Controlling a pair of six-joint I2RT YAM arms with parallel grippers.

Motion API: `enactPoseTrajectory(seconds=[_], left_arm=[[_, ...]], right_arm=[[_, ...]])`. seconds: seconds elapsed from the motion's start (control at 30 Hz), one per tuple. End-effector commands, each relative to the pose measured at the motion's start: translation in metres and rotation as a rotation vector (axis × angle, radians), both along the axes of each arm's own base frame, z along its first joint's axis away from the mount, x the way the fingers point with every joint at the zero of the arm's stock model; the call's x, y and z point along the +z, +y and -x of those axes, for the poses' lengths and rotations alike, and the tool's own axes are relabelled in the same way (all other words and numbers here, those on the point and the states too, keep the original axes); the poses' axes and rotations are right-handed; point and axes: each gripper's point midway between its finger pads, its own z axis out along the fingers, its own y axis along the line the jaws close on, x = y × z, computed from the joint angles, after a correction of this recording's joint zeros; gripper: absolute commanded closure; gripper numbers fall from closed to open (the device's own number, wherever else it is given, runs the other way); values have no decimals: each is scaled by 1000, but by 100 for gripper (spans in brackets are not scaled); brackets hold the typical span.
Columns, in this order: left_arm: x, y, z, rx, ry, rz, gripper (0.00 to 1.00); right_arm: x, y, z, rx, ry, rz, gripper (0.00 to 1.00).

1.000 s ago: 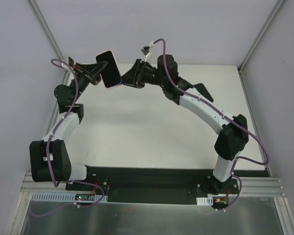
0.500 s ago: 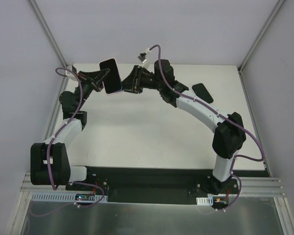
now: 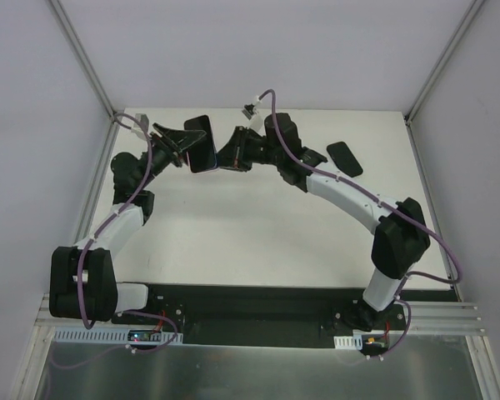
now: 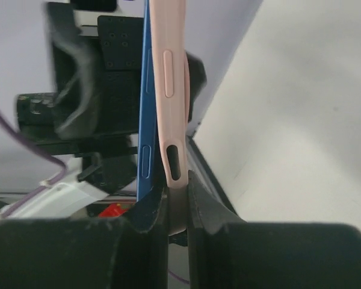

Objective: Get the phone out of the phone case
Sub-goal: Remove the phone case from the phone.

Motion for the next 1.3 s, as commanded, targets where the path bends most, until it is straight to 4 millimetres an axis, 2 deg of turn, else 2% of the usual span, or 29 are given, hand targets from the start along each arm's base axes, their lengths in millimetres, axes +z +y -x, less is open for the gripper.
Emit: enactPoseTrajectory(seconds=[0.0, 0.07, 0.1, 0.27, 0.3, 0.33, 0.37, 0.4, 0.43, 0.47, 0.53, 0.57, 0.6, 0.7, 0.73, 0.8, 0.83, 0.9, 0.93, 1.03, 1.13, 1.27], left_arm=[[18, -50, 67, -315, -225, -179, 20], [9, -52, 65, -330, -203, -205, 4], [6, -52, 65, -340, -194, -217, 1], [-14, -54, 62, -357, -164, -275, 1], [-27, -55, 60, -373, -97, -295, 1], [-37, -56, 60, -376, -51, -325, 1], [-43, -59, 58, -366, -102, -416, 1], [-53, -61, 59, -358, -81, -465, 1], [-76, -61, 66, -367, 31, -518, 1], [-86, -62, 61, -327, 4, -603, 1], [-104, -79, 75, -376, 20, -647, 1], [-113, -82, 75, -367, 23, -677, 1], [-120, -95, 85, -403, 15, -694, 1], [-136, -112, 88, -417, 2, -765, 1], [-147, -125, 94, -457, 9, -786, 1], [-157, -136, 90, -447, 0, -837, 3], [-172, -148, 96, -483, 15, -866, 3], [-182, -156, 93, -484, 17, -903, 4], [-195, -161, 92, -487, 40, -928, 6], [-208, -164, 84, -452, 37, -996, 8], [-214, -171, 81, -439, 23, -1026, 9], [-210, -178, 75, -421, 23, -999, 13]], right_arm=[[-28, -35, -19, -194, -55, 143, 99], [-47, -55, -19, -229, -58, 227, 99], [-55, -68, -17, -261, -59, 260, 99], [-98, -120, -16, -365, -49, 468, 99], [-103, -135, -22, -413, -81, 538, 99], [-115, -149, -16, -424, -62, 615, 99], [-119, -160, -18, -455, -71, 667, 99], [-123, -173, -20, -498, -81, 722, 99], [-132, -182, -16, -497, -76, 779, 98], [-136, -189, -16, -508, -73, 814, 99], [-146, -202, -14, -527, -52, 890, 99], [-147, -204, -14, -532, -47, 906, 99], [-151, -205, -15, -532, -38, 921, 99], [-158, -202, -9, -510, -14, 937, 99], [-159, -200, -7, -499, -4, 932, 99], [-162, -197, -4, -482, 19, 927, 99], [-162, -196, -2, -473, 26, 924, 99], [-165, -192, 2, -449, 46, 912, 99], [-166, -191, 3, -443, 54, 912, 99], [-168, -186, 8, -412, 80, 896, 99], [-170, -180, 14, -380, 107, 875, 99], [-171, -178, 18, -368, 128, 860, 98]])
